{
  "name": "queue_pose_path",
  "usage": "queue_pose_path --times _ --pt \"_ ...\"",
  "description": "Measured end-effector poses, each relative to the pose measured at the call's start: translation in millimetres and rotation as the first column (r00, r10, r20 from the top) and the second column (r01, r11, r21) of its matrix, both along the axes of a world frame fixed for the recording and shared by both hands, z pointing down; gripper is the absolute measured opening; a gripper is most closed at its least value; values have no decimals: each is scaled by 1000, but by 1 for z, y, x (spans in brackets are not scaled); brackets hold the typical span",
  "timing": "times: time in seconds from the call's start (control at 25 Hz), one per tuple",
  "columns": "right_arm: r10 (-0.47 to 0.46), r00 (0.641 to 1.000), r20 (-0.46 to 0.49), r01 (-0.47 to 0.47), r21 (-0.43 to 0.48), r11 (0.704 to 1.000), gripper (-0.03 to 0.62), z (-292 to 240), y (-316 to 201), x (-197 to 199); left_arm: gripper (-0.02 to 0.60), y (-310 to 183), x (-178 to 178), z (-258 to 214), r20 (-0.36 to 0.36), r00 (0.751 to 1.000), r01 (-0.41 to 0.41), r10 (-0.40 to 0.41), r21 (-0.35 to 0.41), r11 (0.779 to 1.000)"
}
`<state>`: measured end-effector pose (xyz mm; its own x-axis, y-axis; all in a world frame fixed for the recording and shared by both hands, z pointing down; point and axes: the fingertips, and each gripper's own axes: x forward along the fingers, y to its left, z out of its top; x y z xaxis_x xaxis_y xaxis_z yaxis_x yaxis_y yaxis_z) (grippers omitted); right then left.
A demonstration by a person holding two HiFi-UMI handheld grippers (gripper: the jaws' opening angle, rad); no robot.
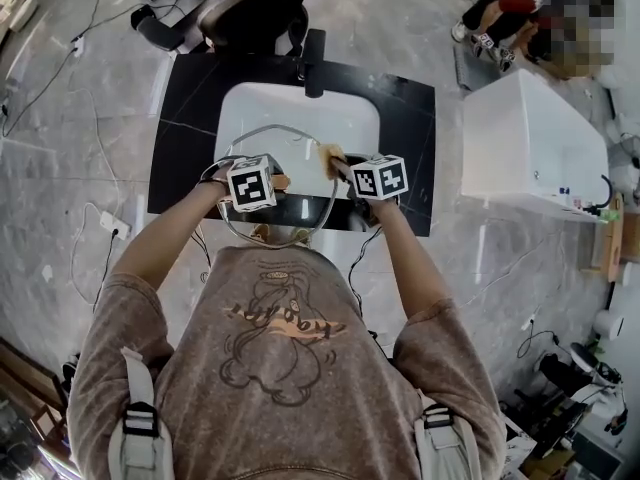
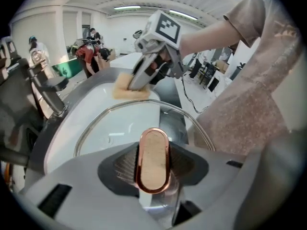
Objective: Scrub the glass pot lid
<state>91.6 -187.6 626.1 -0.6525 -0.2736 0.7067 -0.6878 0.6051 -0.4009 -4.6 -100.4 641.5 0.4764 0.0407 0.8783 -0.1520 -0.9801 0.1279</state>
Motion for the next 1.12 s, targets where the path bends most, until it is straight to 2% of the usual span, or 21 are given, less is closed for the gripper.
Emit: queue_pose_path --times 0.08,0.2,0.28,0.36,0.48,0.68,0.76,0.8,0.88,1.0,1.12 --pt "56 998 36 -57 7 998 48 -8 4 10 181 -8 -12 -7 2 997 83 -83 9 996" --pt "155 987 49 -156 38 987 48 -20 13 32 181 -17 -28 -23 -30 976 217 -217 24 976" --pt "207 977 60 -210 52 976 48 -28 25 40 181 -21 -39 -33 -63 947 316 -315 22 948" --pt "245 968 55 -248 71 966 48 -34 41 44 182 -24 -51 -46 -88 902 425 -422 15 905" --pt "319 946 51 -323 105 941 48 -43 61 51 182 -31 -68 -62 -147 803 586 -578 14 810" --pt "459 884 89 -467 142 873 48 -56 73 62 181 -30 -92 -82 -249 580 790 -775 -61 610" --pt "464 882 82 -471 155 868 48 -58 76 61 181 -27 -100 -88 -269 514 828 -815 -92 553" --pt "461 884 76 -467 163 869 48 -59 76 60 181 -25 -103 -90 -273 494 839 -826 -98 535" --pt "461 885 71 -466 176 867 48 -61 75 61 181 -23 -109 -93 -272 479 851 -835 -90 518" --pt "459 885 71 -464 190 865 48 -64 71 60 183 -22 -113 -93 -266 476 857 -838 -72 510" --pt "439 897 57 -441 210 873 48 -64 70 56 182 -21 -114 -94 -271 459 864 -846 -85 496"
